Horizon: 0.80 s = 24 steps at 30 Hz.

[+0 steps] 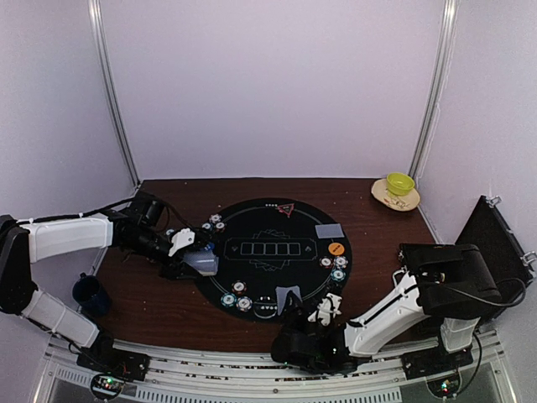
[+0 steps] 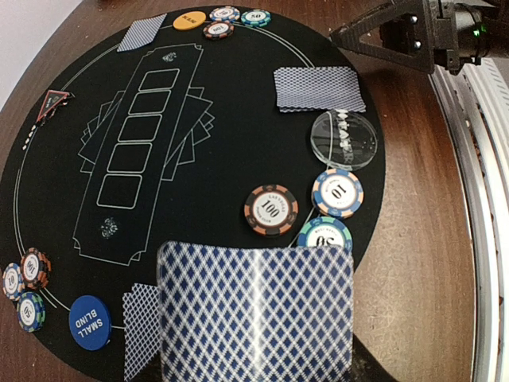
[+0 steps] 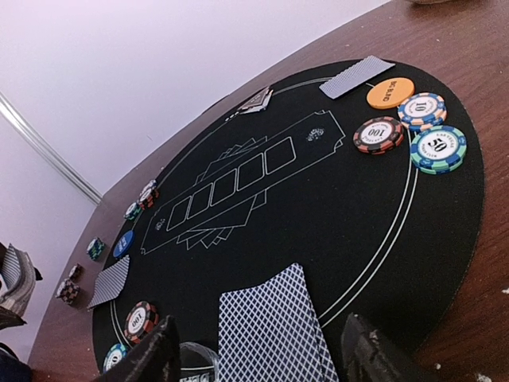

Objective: Distribute texas hold em gaming equipment
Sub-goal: Distribute the poker card in the dealer area, then pick up the poker card from the face-down deck piles.

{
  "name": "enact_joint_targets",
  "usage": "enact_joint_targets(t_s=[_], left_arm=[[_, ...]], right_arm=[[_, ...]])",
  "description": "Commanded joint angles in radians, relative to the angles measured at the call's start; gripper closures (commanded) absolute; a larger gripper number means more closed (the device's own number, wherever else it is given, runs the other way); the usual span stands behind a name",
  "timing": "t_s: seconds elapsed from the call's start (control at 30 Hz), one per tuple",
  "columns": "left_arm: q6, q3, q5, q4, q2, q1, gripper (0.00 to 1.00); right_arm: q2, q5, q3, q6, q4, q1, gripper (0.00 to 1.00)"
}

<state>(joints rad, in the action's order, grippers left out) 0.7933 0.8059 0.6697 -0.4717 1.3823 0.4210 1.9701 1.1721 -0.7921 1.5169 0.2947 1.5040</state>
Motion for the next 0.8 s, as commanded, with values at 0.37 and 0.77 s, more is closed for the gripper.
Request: enact_joint_targets(t_s=[0.37, 0.77], left_arm=[[-0.008, 0.001, 0.014, 0.028, -0.015, 0.002, 0.53], [-0.011, 0.001, 0.007, 0.028, -0.02, 0.001, 0.53]], right_arm=[[-0.378, -0.037, 0.08, -0.461, 0.06, -0.037, 0.0], [-0.359, -0.966, -0.059, -0.789, 0.207, -0.379, 0.0]])
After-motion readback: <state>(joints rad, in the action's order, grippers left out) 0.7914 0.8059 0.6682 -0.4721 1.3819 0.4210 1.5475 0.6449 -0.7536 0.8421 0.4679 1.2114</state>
